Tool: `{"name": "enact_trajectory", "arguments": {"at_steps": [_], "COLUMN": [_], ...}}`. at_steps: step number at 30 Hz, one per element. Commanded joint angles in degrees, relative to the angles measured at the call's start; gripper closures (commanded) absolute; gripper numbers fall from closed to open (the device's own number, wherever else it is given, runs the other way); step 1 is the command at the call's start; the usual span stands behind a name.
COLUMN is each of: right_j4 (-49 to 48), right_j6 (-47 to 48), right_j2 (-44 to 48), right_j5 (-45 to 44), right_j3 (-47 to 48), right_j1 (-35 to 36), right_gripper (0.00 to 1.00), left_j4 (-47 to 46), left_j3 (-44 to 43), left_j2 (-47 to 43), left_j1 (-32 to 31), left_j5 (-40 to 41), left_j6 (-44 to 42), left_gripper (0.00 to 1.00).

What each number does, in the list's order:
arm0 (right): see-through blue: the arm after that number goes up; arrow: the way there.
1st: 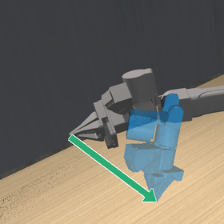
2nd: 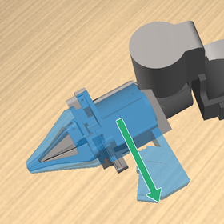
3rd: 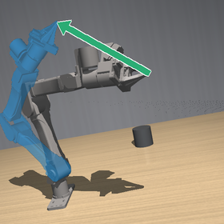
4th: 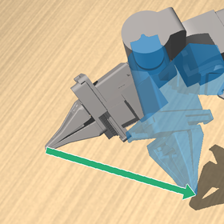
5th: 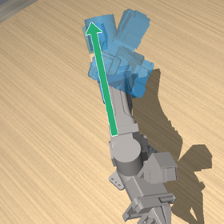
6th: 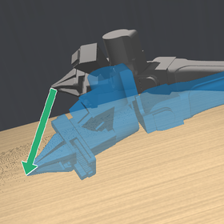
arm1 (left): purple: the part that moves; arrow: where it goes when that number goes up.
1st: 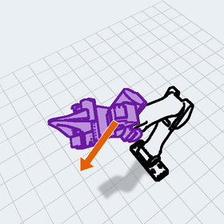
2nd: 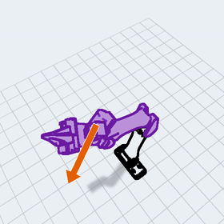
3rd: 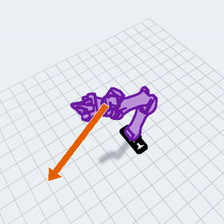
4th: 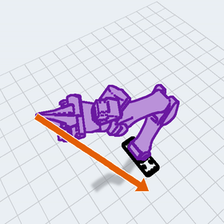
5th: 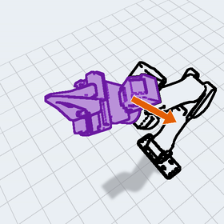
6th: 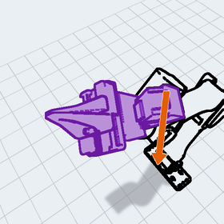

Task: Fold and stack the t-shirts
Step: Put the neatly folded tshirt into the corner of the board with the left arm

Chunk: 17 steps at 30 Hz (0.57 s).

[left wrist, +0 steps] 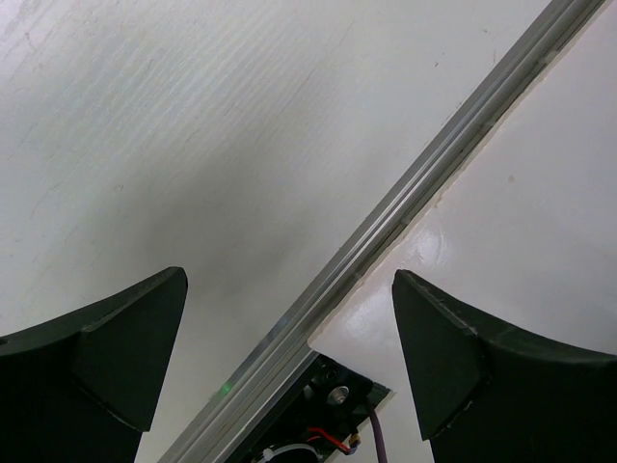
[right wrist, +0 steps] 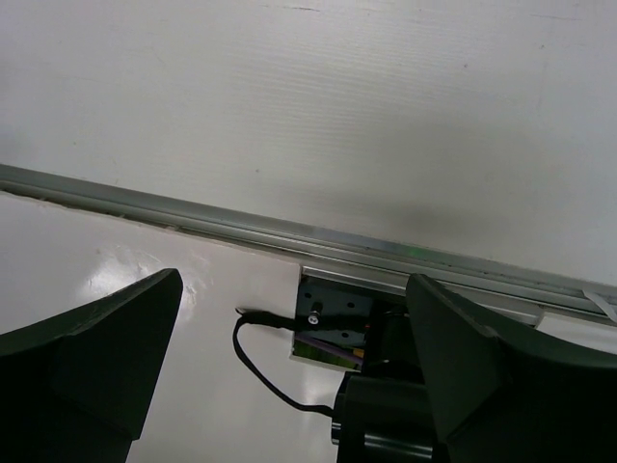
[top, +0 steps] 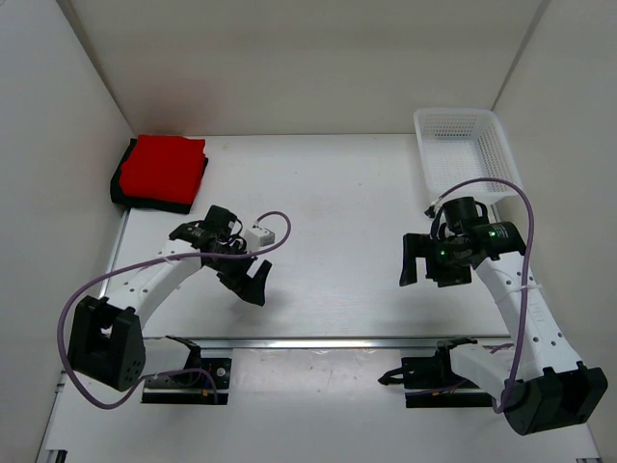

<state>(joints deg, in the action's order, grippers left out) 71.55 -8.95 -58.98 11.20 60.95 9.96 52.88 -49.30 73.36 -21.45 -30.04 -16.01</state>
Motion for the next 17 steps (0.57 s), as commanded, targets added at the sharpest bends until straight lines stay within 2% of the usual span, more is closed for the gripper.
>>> {"name": "enact_trajectory", "arguments": {"at_steps": [1, 17], "right_j4": [-0.18, -0.36], "right_j6": [0.51, 1.4], "right_j2": [1.24, 1.59], "right_j5": [1.19, 0.85], "right_j3": [2.51, 0.58], "right_j1": [-0.64, 1.12], "right_gripper": [0.01, 0.01], "left_j4": [-0.59, -0.41], "left_j3": [0.17, 0.17], "left_j2": [-2.52, -2.78], "left_j1": [0.36, 2.29], "left_j5": [-1.95, -1.86], "left_j6": [-1.21, -0.87], "left_gripper": [0.02, 0.01]}}
